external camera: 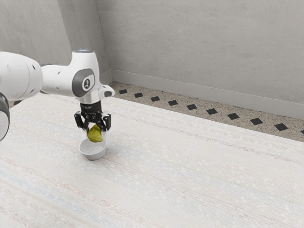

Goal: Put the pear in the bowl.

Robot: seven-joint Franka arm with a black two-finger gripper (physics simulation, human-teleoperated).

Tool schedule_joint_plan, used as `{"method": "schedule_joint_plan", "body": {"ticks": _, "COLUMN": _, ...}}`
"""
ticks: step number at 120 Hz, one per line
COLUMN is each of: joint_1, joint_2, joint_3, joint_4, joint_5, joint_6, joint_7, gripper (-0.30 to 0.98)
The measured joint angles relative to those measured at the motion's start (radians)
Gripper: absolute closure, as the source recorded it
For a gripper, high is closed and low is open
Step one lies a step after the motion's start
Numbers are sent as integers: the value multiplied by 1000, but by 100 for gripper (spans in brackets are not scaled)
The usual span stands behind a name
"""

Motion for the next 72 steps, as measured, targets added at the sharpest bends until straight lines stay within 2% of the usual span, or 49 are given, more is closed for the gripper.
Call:
{"method": "schedule_joint_plan", "body": {"ticks": 62, "joint_1": 18, "joint_2": 50, "joint_3": 26, "joint_4": -17, "joint_5": -3, "joint_6": 4, "joint_7": 90, "gripper": 43}}
{"method": "schedule_joint_plan", "body": {"ticks": 72, "joint_1": 18, "joint_2": 53, "joint_3": 26, "joint_4": -12, "joint_5": -5, "joint_6": 4, "joint_7": 99, "gripper": 36}}
